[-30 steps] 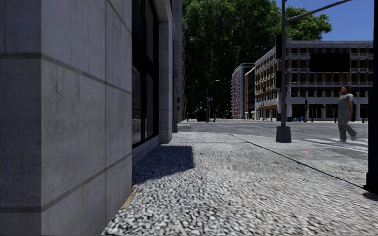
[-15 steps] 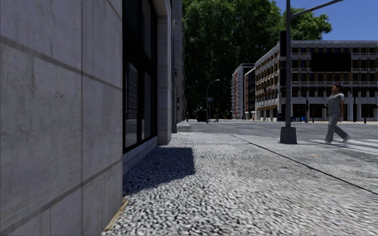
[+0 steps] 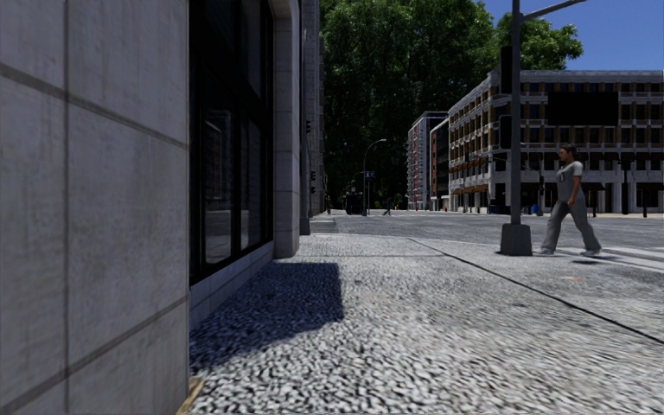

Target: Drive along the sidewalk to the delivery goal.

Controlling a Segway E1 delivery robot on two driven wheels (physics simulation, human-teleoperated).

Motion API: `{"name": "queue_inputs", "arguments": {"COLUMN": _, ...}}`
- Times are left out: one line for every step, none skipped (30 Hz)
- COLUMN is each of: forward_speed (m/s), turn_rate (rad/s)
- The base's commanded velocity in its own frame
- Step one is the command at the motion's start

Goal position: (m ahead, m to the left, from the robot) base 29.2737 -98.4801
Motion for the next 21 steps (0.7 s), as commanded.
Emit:
{"name": "queue_inputs", "arguments": {"forward_speed": 0.67, "turn_rate": -0.03}}
{"name": "queue_inputs", "arguments": {"forward_speed": 0.67, "turn_rate": 0.00}}
{"name": "queue_inputs", "arguments": {"forward_speed": 0.67, "turn_rate": 0.00}}
{"name": "queue_inputs", "arguments": {"forward_speed": 0.67, "turn_rate": 0.00}}
{"name": "queue_inputs", "arguments": {"forward_speed": 0.67, "turn_rate": 0.00}}
{"name": "queue_inputs", "arguments": {"forward_speed": 0.67, "turn_rate": 0.00}}
{"name": "queue_inputs", "arguments": {"forward_speed": 0.67, "turn_rate": 0.00}}
{"name": "queue_inputs", "arguments": {"forward_speed": 0.67, "turn_rate": 0.00}}
{"name": "queue_inputs", "arguments": {"forward_speed": 0.67, "turn_rate": 0.00}}
{"name": "queue_inputs", "arguments": {"forward_speed": 0.67, "turn_rate": 0.00}}
{"name": "queue_inputs", "arguments": {"forward_speed": 0.67, "turn_rate": 0.00}}
{"name": "queue_inputs", "arguments": {"forward_speed": 0.67, "turn_rate": 0.00}}
{"name": "queue_inputs", "arguments": {"forward_speed": 0.67, "turn_rate": 0.00}}
{"name": "queue_inputs", "arguments": {"forward_speed": 0.67, "turn_rate": 0.00}}
{"name": "queue_inputs", "arguments": {"forward_speed": 0.67, "turn_rate": 0.00}}
{"name": "queue_inputs", "arguments": {"forward_speed": 0.67, "turn_rate": 0.00}}
{"name": "queue_inputs", "arguments": {"forward_speed": 0.67, "turn_rate": 0.00}}
{"name": "queue_inputs", "arguments": {"forward_speed": 0.67, "turn_rate": 0.00}}
{"name": "queue_inputs", "arguments": {"forward_speed": 0.67, "turn_rate": -0.09}}
{"name": "queue_inputs", "arguments": {"forward_speed": 1.05, "turn_rate": -0.21}}
{"name": "queue_inputs", "arguments": {"forward_speed": 1.07, "turn_rate": -0.21}}
